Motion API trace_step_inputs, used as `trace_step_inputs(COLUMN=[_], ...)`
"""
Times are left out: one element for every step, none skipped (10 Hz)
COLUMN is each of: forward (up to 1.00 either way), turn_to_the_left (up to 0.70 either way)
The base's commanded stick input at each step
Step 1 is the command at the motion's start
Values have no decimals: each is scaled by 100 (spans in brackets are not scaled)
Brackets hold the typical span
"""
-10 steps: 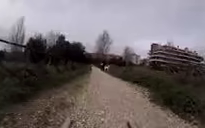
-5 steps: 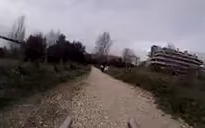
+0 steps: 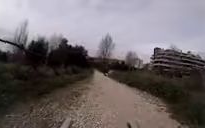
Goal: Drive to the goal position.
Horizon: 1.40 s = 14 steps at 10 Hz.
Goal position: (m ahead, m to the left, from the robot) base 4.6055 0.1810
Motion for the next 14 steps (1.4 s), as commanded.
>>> trace_step_inputs(forward=[50, 50, 50, 50, 50, 50, 50, 50, 50, 50, 50, 50, 50, 50], turn_to_the_left=[0, 0, 0, 0, 0, 0, 0, 0, 0, 0, 0, 0, 0, 0])
